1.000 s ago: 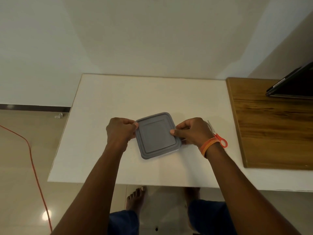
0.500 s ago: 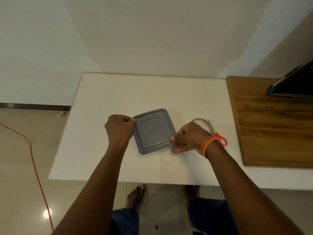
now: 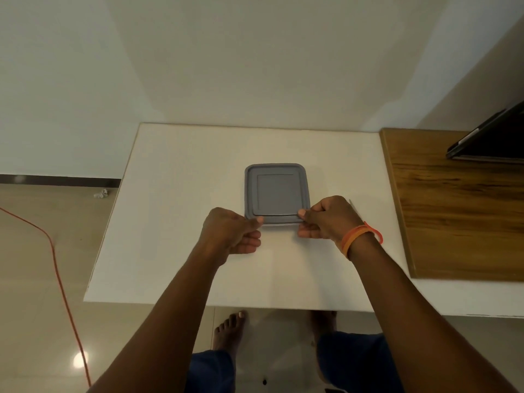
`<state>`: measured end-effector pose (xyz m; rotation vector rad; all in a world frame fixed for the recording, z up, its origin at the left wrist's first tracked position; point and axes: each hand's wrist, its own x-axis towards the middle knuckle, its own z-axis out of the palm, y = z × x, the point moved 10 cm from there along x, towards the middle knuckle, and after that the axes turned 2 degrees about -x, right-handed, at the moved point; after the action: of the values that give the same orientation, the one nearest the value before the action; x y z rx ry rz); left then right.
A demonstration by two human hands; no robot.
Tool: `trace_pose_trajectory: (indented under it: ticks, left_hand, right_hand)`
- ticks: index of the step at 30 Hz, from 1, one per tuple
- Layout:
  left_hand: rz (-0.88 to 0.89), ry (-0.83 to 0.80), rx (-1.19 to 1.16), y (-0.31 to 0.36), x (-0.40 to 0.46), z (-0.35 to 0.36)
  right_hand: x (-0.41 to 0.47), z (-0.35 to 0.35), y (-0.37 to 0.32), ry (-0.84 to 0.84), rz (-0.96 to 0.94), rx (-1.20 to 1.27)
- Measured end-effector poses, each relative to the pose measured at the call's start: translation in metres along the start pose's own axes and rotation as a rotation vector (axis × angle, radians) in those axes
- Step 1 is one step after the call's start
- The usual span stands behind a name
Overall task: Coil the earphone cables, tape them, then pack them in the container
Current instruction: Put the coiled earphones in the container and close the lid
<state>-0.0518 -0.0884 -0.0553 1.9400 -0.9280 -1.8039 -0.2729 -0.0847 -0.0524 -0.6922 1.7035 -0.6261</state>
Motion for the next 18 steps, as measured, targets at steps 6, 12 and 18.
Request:
trace_pose_trajectory:
  ticks: [6,12,18]
  left_hand:
    - [-0.015,-0.012,0.019,-0.001,0.007,0.001]
    - [0.045,0.077,0.009,0.000,0.013,-0.004]
    - [0.000,0.018,0.068,-0.001,0.011,-0.005]
  right_hand:
    - [0.000,0.002,0.000,-0.026,0.018,-0.001]
    - [-0.001,0.003,-0.001,-0.028,0.002,0.020]
    - [-0.001,-0.001,0.000,-0.032,0.008,-0.027]
